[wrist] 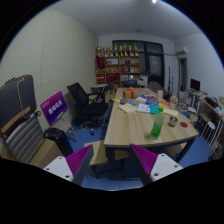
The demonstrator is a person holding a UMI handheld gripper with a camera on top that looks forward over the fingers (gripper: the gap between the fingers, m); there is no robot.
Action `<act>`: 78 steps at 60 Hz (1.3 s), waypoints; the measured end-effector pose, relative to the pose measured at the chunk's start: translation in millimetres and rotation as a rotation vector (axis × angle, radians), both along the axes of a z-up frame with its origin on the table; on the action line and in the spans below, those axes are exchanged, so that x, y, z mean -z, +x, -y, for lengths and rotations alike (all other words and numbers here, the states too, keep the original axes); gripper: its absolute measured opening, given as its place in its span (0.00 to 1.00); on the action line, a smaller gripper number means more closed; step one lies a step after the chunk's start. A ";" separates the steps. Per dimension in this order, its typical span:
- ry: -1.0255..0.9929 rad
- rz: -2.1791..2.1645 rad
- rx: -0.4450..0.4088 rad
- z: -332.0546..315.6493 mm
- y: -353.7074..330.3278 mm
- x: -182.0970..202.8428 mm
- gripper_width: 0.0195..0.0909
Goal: Pour water
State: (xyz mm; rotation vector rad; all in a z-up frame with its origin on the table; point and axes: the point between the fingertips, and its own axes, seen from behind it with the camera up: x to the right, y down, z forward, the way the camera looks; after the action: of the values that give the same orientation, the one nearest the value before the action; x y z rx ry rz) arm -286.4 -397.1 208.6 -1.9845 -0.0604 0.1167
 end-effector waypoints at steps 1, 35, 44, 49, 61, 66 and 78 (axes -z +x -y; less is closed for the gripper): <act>0.003 -0.002 0.007 -11.1 -10.6 1.5 0.90; 0.203 0.088 0.150 -176.4 185.8 58.4 0.90; 0.199 0.076 0.159 -253.7 230.3 98.2 0.89; 0.201 0.048 0.136 -289.9 235.9 116.8 0.89; 0.241 0.068 0.085 -358.2 239.2 133.4 0.67; 0.256 0.062 0.096 -369.1 241.5 134.0 0.44; 0.250 0.024 0.046 -376.2 239.7 133.9 0.35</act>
State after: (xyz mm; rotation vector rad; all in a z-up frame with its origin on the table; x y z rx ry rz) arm -46.7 -20.9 74.6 -1.7369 -0.0428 0.0533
